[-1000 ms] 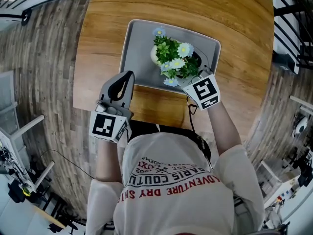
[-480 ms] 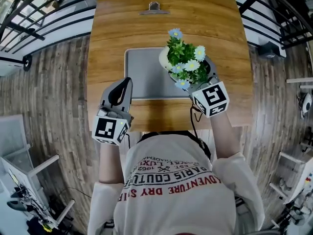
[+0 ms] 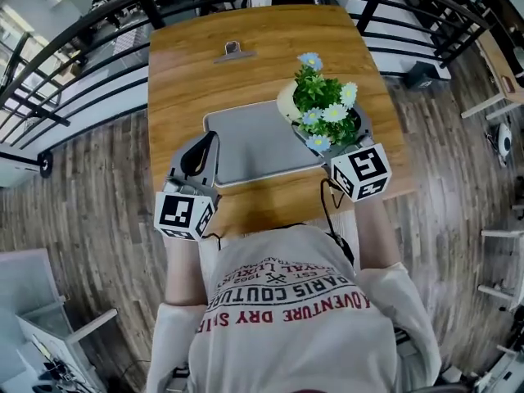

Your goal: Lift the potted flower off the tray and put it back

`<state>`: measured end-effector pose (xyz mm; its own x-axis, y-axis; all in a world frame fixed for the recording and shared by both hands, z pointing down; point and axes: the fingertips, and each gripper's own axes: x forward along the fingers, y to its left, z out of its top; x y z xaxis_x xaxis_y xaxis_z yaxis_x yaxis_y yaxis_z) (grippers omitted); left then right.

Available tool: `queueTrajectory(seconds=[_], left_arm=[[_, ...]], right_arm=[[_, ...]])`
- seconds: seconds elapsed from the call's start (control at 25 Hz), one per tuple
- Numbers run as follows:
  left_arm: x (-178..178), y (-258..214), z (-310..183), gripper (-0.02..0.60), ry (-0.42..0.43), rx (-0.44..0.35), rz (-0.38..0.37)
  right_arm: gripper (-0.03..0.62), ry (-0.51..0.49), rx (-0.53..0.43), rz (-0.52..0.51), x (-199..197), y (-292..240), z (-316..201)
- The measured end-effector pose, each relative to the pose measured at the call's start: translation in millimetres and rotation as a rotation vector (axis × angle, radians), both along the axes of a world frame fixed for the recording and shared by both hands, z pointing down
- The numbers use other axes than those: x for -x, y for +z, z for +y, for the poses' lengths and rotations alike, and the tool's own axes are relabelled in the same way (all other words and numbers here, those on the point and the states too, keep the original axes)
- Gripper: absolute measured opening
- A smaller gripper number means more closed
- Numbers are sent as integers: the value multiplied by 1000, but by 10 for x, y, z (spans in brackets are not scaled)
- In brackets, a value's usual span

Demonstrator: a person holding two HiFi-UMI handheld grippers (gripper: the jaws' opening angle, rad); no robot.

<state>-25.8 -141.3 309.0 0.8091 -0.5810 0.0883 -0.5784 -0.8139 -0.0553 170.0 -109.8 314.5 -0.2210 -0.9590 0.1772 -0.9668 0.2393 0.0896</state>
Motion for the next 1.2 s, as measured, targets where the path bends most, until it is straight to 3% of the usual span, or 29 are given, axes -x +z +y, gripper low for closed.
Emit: queueTrajectory(seconds=[0.32,0.56,1.04,1.2], left_arm=[[-115,-99,75,12,57,-16,-1],[-143,-37,55,12,47,-7,-19],[-249,96,-71,12,-11,17,-25],[-428,223,-113,12,-36,40,-39]], right_arm=[[477,64,-25,15,-114,-165,205],[477,57,-21,18,-99,-117,177],[477,-59,46,-3,-2,227,-157],[477,-131,82,14,-48,453,-298]])
